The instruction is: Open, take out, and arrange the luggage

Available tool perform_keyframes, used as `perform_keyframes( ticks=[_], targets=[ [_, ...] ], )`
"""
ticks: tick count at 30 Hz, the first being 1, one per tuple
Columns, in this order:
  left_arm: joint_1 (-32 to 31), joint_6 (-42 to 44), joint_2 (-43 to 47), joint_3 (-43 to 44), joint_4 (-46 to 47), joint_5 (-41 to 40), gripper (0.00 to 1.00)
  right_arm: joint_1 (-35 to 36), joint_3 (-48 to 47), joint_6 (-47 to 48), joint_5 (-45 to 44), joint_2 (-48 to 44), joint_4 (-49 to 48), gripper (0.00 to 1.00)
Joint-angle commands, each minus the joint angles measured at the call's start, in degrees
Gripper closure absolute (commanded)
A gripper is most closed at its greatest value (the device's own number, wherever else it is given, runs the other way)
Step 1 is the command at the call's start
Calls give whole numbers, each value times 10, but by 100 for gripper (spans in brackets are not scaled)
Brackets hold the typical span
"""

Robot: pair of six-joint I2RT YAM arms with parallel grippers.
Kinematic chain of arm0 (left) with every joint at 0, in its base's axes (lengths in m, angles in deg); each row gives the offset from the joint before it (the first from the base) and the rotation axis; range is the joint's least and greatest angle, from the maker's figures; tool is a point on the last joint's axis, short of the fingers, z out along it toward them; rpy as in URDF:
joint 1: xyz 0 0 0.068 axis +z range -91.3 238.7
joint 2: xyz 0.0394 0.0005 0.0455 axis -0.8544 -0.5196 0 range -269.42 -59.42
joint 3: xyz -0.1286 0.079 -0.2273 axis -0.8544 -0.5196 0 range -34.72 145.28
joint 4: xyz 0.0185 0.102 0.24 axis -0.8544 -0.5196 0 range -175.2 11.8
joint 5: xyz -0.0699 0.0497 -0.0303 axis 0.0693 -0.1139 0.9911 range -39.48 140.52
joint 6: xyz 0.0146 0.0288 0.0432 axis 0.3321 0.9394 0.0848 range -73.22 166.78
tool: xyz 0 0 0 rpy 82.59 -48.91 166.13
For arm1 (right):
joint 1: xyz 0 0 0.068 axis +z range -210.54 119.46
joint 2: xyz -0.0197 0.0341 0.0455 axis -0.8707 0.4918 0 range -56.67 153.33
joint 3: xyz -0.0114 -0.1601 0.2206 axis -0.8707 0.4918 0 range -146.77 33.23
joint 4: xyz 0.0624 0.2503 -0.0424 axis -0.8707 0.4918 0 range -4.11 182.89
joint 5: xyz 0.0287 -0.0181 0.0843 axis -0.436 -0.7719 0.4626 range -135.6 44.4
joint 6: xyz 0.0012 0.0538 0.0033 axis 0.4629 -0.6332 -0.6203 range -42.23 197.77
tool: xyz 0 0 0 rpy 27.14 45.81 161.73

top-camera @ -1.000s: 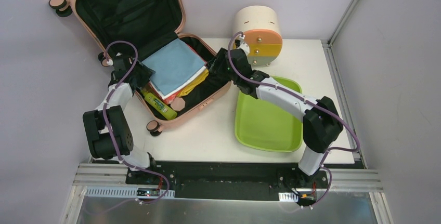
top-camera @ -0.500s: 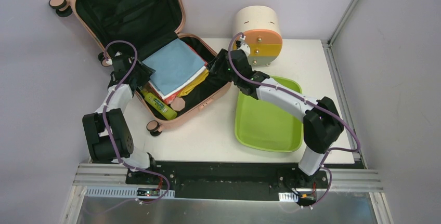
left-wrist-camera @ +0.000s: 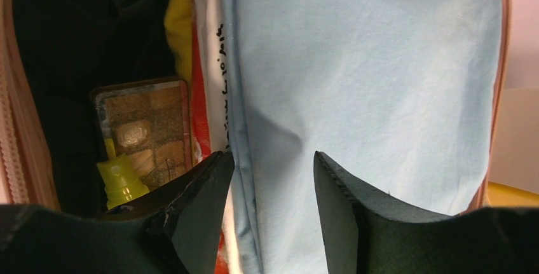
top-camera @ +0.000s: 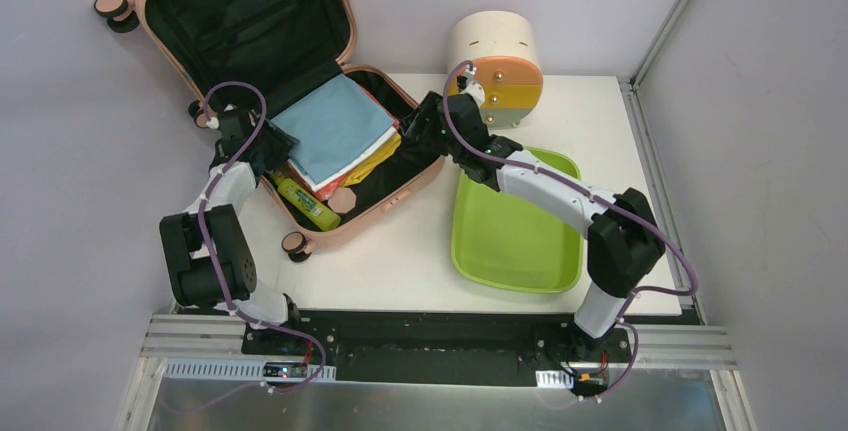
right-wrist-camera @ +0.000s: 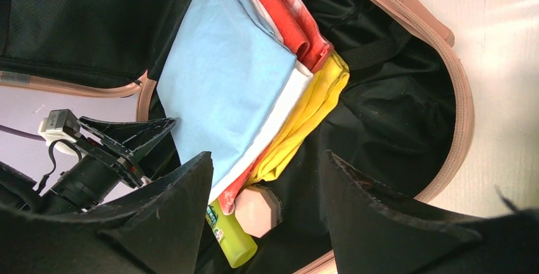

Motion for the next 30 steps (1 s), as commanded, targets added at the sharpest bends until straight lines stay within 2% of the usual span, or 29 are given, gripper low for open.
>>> perform_keyframes(
  ticks=[1,12,22,30],
  targets=[
    [6,20,-2,6,-14,-23,47,-4,0,3,-13,-35,-14,34],
    [6,21,-21,37,-14,5,47,-4,3,1,-13,-32,-12,35],
    [6,16,-26,50,-11,20,56,-5,5,-2,-12,-28,-12,35],
    [6,13,-29,48,-9,19,56,-8,-18,19,-1,-9,-4,33]
  ],
)
